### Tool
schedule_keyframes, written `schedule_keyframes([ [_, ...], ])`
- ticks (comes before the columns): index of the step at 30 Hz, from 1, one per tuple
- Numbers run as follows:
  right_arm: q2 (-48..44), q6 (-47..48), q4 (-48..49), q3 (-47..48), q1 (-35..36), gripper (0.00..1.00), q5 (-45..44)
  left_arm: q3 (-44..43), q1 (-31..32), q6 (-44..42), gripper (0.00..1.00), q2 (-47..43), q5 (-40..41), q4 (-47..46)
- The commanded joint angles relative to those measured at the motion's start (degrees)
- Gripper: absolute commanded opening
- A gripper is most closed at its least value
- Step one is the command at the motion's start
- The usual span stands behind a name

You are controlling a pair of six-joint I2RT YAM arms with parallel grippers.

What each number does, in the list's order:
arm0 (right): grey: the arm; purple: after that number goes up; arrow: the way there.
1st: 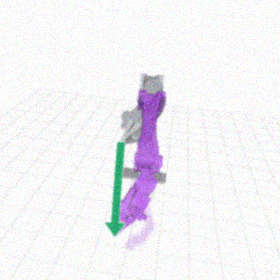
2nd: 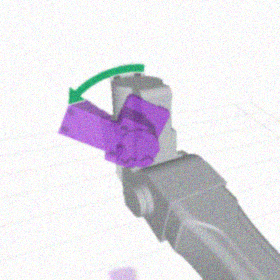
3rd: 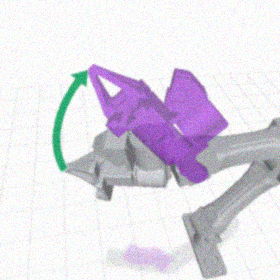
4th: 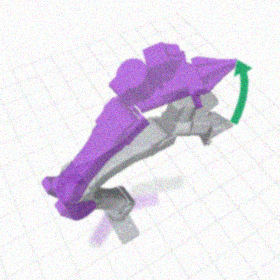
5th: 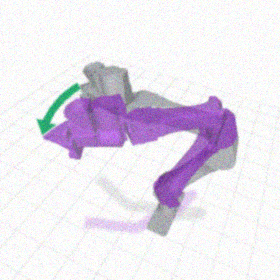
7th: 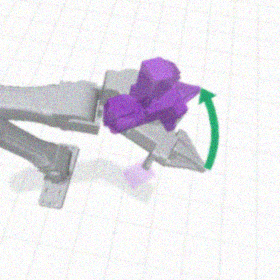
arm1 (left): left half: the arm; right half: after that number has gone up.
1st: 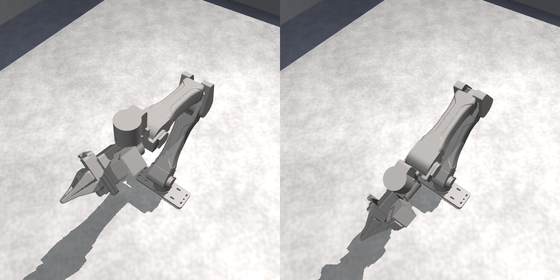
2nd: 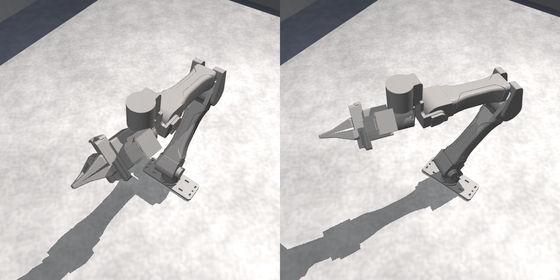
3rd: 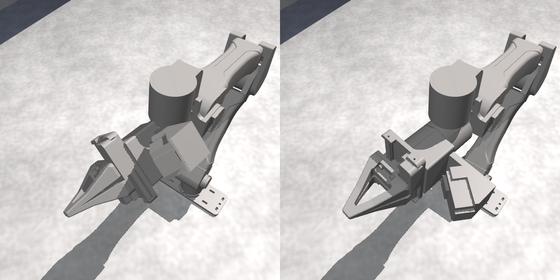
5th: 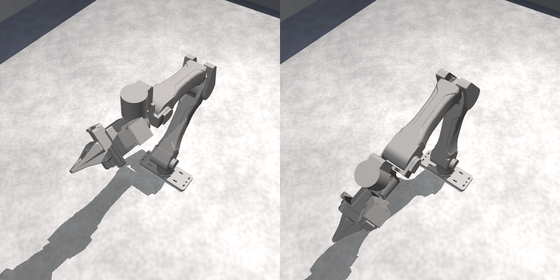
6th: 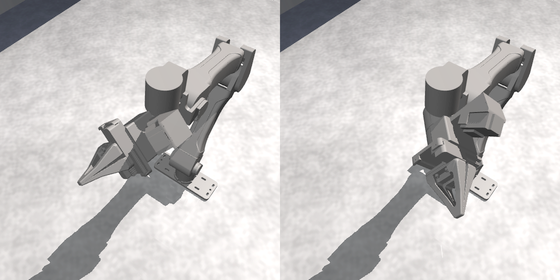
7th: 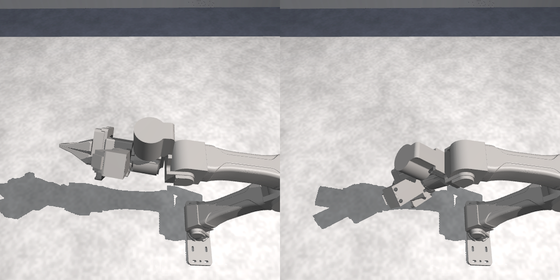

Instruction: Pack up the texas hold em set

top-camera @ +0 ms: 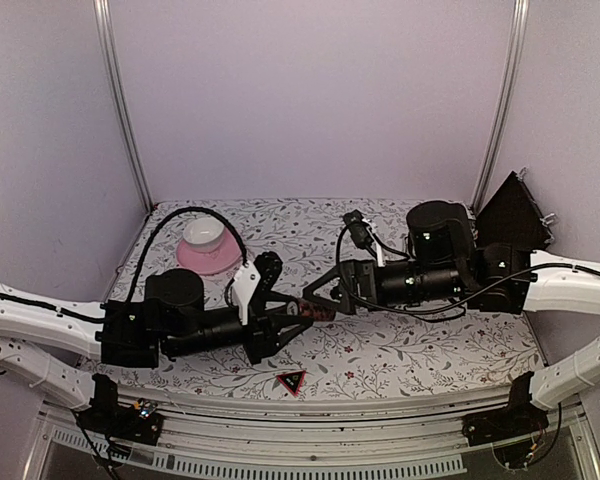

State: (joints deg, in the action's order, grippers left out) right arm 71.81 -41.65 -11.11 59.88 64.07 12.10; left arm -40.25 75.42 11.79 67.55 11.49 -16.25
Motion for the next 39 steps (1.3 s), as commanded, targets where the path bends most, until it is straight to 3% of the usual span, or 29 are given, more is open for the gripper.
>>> schedule_keyframes([
  [1,1.4,-1.3,-1.9,1.4,0.7,0.99,-2.1,-1.6,1.6,-1.0,0.00,-1.2,1.8,-5.4],
  [20,4.7,-1.4,-2.7,4.8,3.6,0.99,-1.8,-4.2,4.4,-3.4,0.00,1.8,6.7,-4.8],
  [33,6.1,-0.3,-7.4,7.0,4.0,0.78,-4.5,-5.0,4.8,-4.5,0.00,2.7,7.5,-4.7],
  [39,7.0,-0.3,-9.2,8.2,4.0,0.62,-6.8,-5.3,4.9,-4.9,0.00,3.3,8.0,-4.3],
])
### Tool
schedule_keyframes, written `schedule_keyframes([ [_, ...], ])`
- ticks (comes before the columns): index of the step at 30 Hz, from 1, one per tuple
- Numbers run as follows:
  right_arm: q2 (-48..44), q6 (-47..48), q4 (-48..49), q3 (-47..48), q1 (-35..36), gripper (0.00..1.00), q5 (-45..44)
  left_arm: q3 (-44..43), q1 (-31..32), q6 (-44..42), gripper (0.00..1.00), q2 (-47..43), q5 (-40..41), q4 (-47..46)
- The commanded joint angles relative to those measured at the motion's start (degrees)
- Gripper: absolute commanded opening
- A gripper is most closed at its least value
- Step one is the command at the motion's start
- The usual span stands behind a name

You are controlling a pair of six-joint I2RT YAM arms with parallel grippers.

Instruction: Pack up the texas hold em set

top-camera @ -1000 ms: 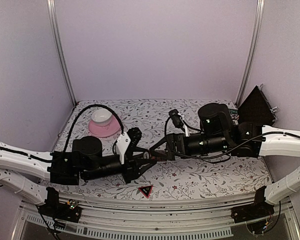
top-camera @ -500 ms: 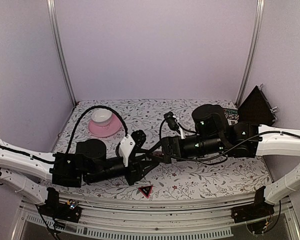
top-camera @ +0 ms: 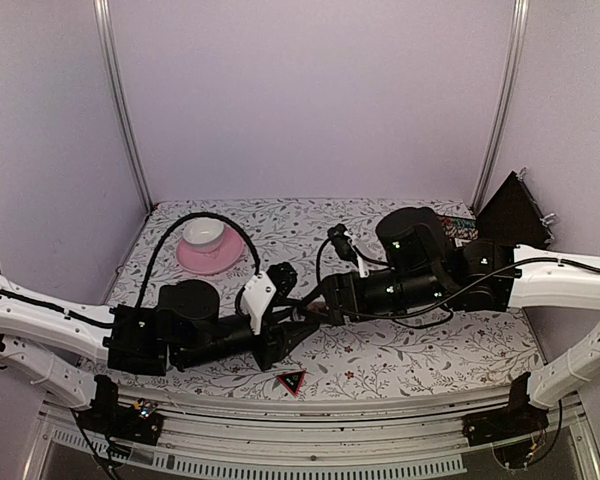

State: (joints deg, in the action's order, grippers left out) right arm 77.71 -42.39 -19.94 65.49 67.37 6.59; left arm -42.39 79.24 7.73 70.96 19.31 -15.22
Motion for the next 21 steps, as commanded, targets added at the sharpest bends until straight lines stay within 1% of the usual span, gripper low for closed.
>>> schedule_keyframes([
  [1,1.1,0.4,-0.7,2.6,0.7,0.59,-1.9,-3.1,1.1,-1.0,0.00,-0.1,0.3,-5.4],
  [5,0.9,0.4,-1.2,2.6,0.7,0.55,-4.0,-2.7,1.1,-1.0,0.03,-0.3,0.6,-5.5],
  [7,0.8,0.4,-1.2,2.8,0.7,0.54,-5.0,-2.6,1.0,-1.0,0.09,-0.3,0.7,-5.4],
  [8,0.7,0.4,-1.3,2.7,0.7,0.54,-5.5,-2.5,1.0,-1.0,0.15,-0.3,0.7,-5.4],
  [9,0.6,0.4,-1.4,2.7,0.7,0.54,-6.2,-2.5,1.1,-1.1,0.24,-0.3,0.7,-5.4],
  [11,0.3,0.4,-1.9,2.4,0.5,0.54,-8.3,-2.3,1.1,-1.2,0.47,-0.3,0.0,-5.4],
  [13,-0.1,0.7,-2.5,1.7,-0.4,0.54,-10.6,-2.1,1.1,-1.5,0.67,-0.6,-1.2,-5.5],
  [14,-0.3,1.0,-2.6,1.3,-1.3,0.54,-10.6,-2.1,1.1,-1.4,0.74,-0.7,-1.7,-5.4],
  [15,-0.6,1.3,-2.8,1.0,-2.3,0.54,-11.0,-2.1,1.1,-1.5,0.79,-1.0,-2.2,-5.1],
  [17,-1.3,2.6,-3.5,0.4,-4.1,0.53,-12.8,-2.1,1.2,-1.5,0.83,-1.7,-2.6,-4.4],
  [21,-2.6,6.0,-4.0,-1.6,-9.9,0.51,-14.7,-0.7,1.1,-1.0,0.88,-4.2,-2.3,-4.2],
])
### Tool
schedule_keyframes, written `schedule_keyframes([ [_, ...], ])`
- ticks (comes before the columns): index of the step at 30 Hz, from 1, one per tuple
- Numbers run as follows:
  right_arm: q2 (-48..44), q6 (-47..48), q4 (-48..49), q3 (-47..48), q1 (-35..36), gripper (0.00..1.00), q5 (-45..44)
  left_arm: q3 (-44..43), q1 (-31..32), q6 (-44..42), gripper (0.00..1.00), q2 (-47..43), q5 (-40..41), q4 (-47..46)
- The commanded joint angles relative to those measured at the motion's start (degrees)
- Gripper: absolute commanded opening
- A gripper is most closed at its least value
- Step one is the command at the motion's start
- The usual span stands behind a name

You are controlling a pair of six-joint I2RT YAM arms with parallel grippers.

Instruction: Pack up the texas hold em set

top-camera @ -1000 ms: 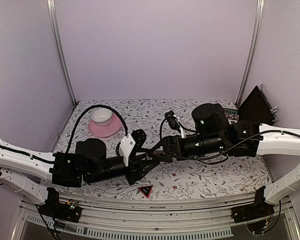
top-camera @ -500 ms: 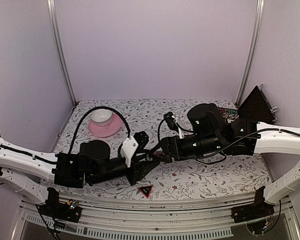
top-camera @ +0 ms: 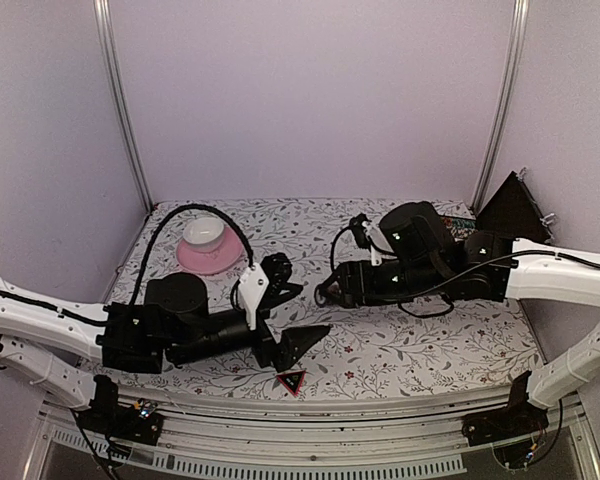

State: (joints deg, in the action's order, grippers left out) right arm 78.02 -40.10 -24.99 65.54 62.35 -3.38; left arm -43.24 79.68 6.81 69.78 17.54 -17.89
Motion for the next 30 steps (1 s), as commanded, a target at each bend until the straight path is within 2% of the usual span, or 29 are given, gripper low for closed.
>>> schedule_keyframes([
  [1,-3.1,4.4,1.0,-2.3,-7.4,0.51,-5.0,0.7,0.6,0.1,0.90,-4.0,0.0,-1.5],
  [4,-3.5,8.0,1.0,-4.6,-14.5,0.51,-5.7,1.6,-2.3,2.6,0.95,-7.4,-0.1,0.5],
  [6,-3.4,10.6,1.1,-5.8,-19.9,0.50,-5.4,1.3,-7.2,5.7,0.95,-9.7,-3.0,4.6],
  [11,-1.8,17.2,2.7,-7.2,-32.4,0.50,-2.8,-1.6,-26.6,10.9,0.97,-14.4,-9.8,20.1],
  [14,0.1,20.8,4.0,-7.5,-39.3,0.49,-0.3,-4.8,-41.8,9.8,0.97,-14.8,-16.9,27.7],
  [17,2.5,23.7,6.0,-7.3,-44.4,0.49,2.8,-6.5,-53.7,7.8,0.97,-14.9,-24.6,31.1],
  [19,4.5,25.2,7.0,-6.9,-46.8,0.49,4.3,-6.4,-58.8,5.7,0.97,-15.3,-26.6,31.7],
  [23,9.3,27.2,8.4,-5.6,-49.2,0.48,4.7,-5.5,-63.8,1.9,0.97,-16.7,-23.8,32.4],
  [30,17.8,29.3,10.0,-2.5,-52.1,0.46,4.3,-4.3,-65.3,-3.3,0.97,-18.8,-15.3,33.1],
])
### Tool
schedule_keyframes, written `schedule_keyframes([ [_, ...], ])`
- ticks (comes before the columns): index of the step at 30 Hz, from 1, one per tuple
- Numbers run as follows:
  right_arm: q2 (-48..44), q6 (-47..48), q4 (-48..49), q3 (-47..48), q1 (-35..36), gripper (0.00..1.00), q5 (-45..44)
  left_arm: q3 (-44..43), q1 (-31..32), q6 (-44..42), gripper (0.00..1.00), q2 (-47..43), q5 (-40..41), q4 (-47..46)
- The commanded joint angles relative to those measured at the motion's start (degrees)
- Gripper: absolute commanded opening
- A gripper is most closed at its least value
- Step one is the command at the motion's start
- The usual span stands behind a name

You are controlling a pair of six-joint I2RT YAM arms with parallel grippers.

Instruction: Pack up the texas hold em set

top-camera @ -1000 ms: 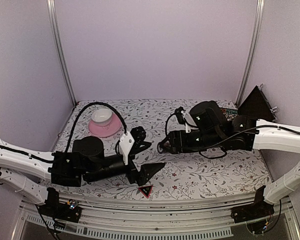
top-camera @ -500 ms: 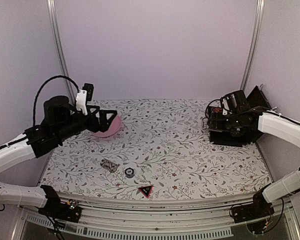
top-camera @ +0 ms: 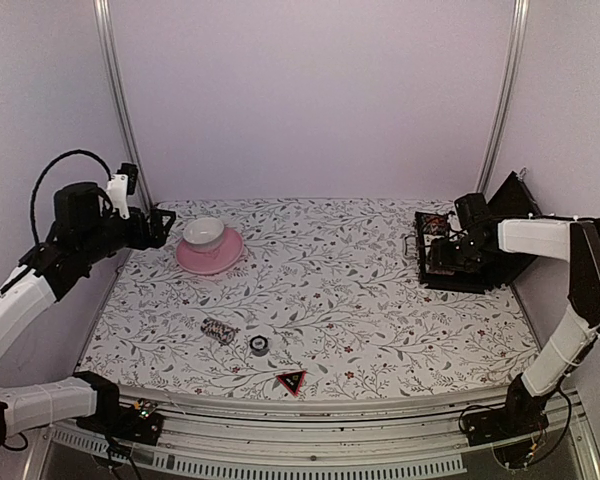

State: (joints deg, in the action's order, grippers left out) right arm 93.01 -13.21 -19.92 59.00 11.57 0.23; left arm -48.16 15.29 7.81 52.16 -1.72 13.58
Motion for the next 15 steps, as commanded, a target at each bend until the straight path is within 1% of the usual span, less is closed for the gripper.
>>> schedule_keyframes([
  [1,3.7,2.5,5.1,4.6,-1.6,0.46,0.6,0.7,-0.9,-4.3,0.97,-1.4,4.4,1.4],
  [11,9.9,2.9,6.5,9.5,-2.8,0.46,-1.3,2.8,-1.1,-4.2,0.97,-1.9,3.2,0.1],
  [15,11.9,3.0,6.4,9.9,-2.9,0.46,-2.0,2.9,-1.2,-4.2,0.97,-1.9,3.5,0.1],
])
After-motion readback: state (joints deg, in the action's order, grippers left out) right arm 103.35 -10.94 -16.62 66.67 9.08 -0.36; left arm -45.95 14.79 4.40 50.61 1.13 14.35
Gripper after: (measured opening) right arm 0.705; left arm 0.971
